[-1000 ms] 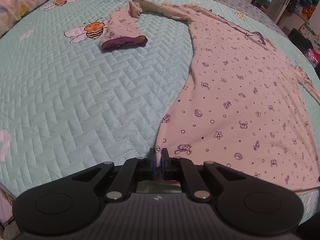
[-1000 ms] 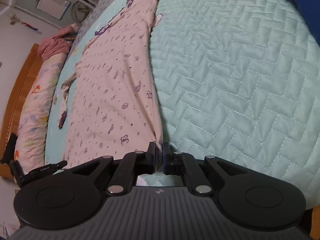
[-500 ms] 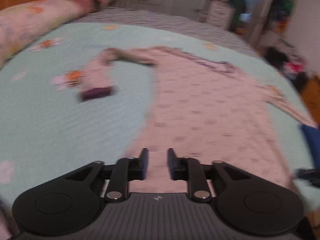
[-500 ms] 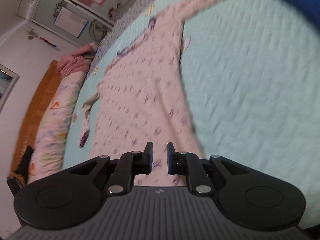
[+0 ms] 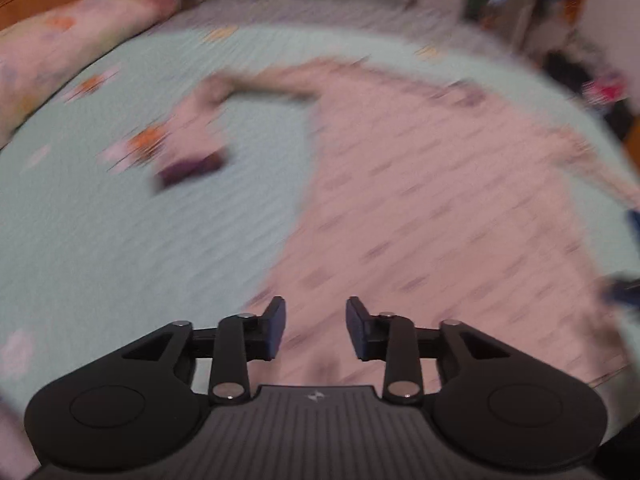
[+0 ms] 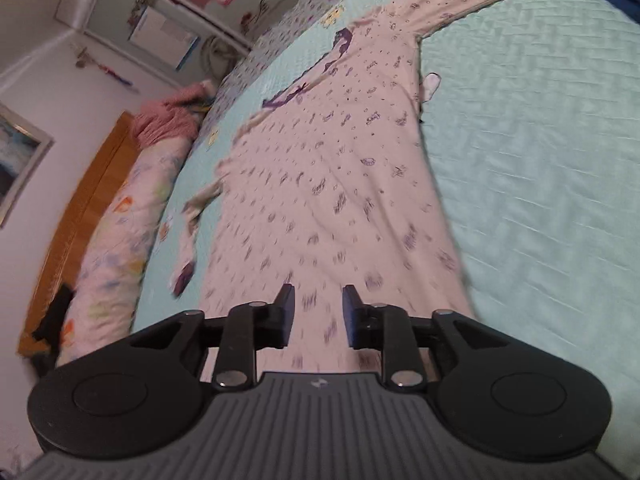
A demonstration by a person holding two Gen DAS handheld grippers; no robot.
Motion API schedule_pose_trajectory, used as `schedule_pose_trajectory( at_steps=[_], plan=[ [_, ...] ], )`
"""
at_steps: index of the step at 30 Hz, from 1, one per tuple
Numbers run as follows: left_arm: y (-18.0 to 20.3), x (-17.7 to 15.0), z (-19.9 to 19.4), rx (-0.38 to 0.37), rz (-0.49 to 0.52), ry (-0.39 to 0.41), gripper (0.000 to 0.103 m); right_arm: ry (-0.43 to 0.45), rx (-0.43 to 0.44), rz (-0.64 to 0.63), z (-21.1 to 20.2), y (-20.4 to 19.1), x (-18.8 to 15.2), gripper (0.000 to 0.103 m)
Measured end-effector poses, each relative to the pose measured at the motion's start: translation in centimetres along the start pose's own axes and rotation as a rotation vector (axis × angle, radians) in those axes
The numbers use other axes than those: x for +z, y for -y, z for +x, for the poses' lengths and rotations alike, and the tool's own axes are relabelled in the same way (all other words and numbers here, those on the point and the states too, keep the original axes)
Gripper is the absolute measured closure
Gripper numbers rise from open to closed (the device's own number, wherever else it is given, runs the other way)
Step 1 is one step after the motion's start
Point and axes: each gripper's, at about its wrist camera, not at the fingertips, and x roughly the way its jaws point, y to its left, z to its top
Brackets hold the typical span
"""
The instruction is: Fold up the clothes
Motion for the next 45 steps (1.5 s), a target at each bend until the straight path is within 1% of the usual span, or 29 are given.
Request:
schedule_pose_trajectory(
  at_steps=[1,2,3,5,7,8,11,12,13,14,15,16,17,19,21,24,25,27,29,30,31,33,35,37,39,40,41,42,45],
  plan=[
    [0.9,0.2,1.0,-0.023,0.018,-0.011,0.051,-0.030,-0.008,0.010,1.7,-0.1,-0.8,0.075],
    [1.4,0.1,2.4,-0.019,0.036,-0.049,0.051,-0.093,0.000,0.023,3.5,-0.2,-2.1,0.078],
    [1.6,-0.2,3.8,0.015,0.054,-0.104,0.052,-0.140,0.018,0.023,4.7,-0.7,-3.5,0.084],
    [1.5,-0.8,6.1,0.072,0.081,-0.187,0.053,-0.214,0.059,-0.064,5.0,-2.9,-5.5,0.084],
    [-0.2,-1.3,5.4,0.067,0.062,-0.168,0.052,-0.284,0.063,-0.168,4.9,-4.9,-5.6,0.084],
    [-0.9,-1.2,5.0,0.066,0.043,-0.174,0.054,-0.295,0.063,-0.209,4.7,-5.7,-5.2,0.083],
    [-1.6,-0.1,3.6,0.039,0.015,-0.129,0.053,-0.165,0.056,-0.196,4.0,-5.9,-1.2,0.083],
    [-1.5,0.2,3.4,0.026,0.025,-0.099,0.051,-0.116,0.052,-0.178,3.9,-5.4,0.1,0.082],
    [-1.4,0.5,3.5,0.011,0.035,-0.076,0.044,-0.079,0.054,-0.150,3.9,-4.7,1.0,0.082],
    [-1.3,0.6,3.8,-0.005,0.044,-0.069,0.040,-0.066,0.065,-0.114,4.5,-4.2,1.5,0.082],
    [-1.4,0.4,4.8,-0.019,0.049,-0.099,0.036,-0.074,0.080,-0.082,5.4,-3.8,1.4,0.082],
    [-1.6,0.1,6.1,-0.017,0.050,-0.153,0.036,-0.098,0.092,-0.062,6.4,-3.6,1.0,0.081],
    [-1.6,-0.3,6.8,-0.009,0.061,-0.181,0.036,-0.168,0.099,-0.065,7.6,-3.7,-0.3,0.081],
    [-1.3,-0.5,6.2,-0.004,0.104,-0.162,0.035,-0.302,0.158,-0.106,8.8,-4.6,-3.2,0.084],
    [-1.8,-0.1,5.5,-0.002,0.086,-0.159,0.036,-0.387,0.219,-0.160,9.0,-5.6,-5.6,0.084],
    [-3.7,1.1,4.0,-0.051,0.006,-0.071,0.036,-0.370,0.224,-0.145,8.6,-5.8,-3.6,0.081],
    [-4.3,1.6,3.7,-0.060,-0.022,-0.031,0.035,-0.331,0.232,-0.132,8.3,-5.8,-2.4,0.080],
    [-5.2,2.5,3.9,-0.070,-0.063,0.018,0.034,-0.240,0.235,-0.145,7.8,-6.0,-0.1,0.067],
    [-5.2,2.7,6.1,-0.133,-0.076,-0.055,0.034,-0.182,0.226,-0.128,8.7,-5.9,1.2,0.058],
    [-5.0,2.5,7.6,-0.189,-0.075,-0.137,0.034,-0.188,0.219,-0.113,9.6,-5.6,1.4,0.057],
    [-4.6,2.2,8.3,-0.211,-0.052,-0.172,0.033,-0.239,0.212,-0.098,11.0,-5.3,0.9,0.057],
    [-4.2,2.3,7.7,-0.212,-0.008,-0.154,0.033,-0.348,0.239,-0.115,12.6,-5.3,-0.6,0.078],
    [-5.9,2.8,6.9,-0.258,-0.097,-0.115,0.034,-0.413,0.280,-0.167,12.8,-6.1,-1.6,0.079],
    [-8.5,3.6,6.1,-0.262,-0.226,-0.043,0.034,-0.406,0.290,-0.184,12.8,-6.5,-1.4,0.079],
    [-11.2,4.6,5.7,-0.192,-0.359,0.024,0.034,-0.365,0.298,-0.172,13.1,-6.8,-0.1,0.079],
    [-12.4,5.1,5.8,-0.123,-0.423,0.039,0.034,-0.342,0.298,-0.172,13.4,-7.1,0.6,0.079],
    [-13.6,5.6,6.2,-0.042,-0.497,0.034,0.033,-0.319,0.299,-0.179,13.8,-7.7,1.4,0.078],
    [-14.9,5.9,6.6,0.003,-0.585,0.027,0.033,-0.298,0.299,-0.186,14.3,-8.2,2.1,0.078],
    [-18.1,5.8,8.2,-0.013,-0.839,0.048,0.033,-0.242,0.301,-0.209,15.7,-9.8,3.8,0.078]
  ],
)
